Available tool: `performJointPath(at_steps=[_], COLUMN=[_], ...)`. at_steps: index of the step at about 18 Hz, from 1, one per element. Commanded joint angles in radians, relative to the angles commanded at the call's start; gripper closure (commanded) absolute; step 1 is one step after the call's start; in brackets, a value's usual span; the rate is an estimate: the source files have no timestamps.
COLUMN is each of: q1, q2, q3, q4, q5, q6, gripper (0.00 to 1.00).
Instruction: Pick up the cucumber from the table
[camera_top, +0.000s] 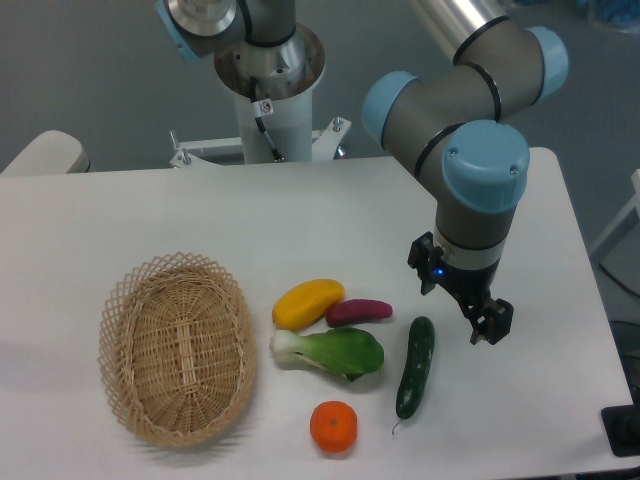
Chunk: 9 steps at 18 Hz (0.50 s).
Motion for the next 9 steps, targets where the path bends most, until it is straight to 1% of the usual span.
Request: performJointPath(at_steps=[4,7,9], q1=[-0.026,-0.044,-0.069], q2=[-0.009,-0.029,-0.052], q3=[-0.015,-0.017,-0.021], q4=[0.002,0.011,0.087], q5=[-0.009,-0.009,-0.009], q6=[-0.100,-0.238,-0.304], gripper=[0.00,0.00,0.00])
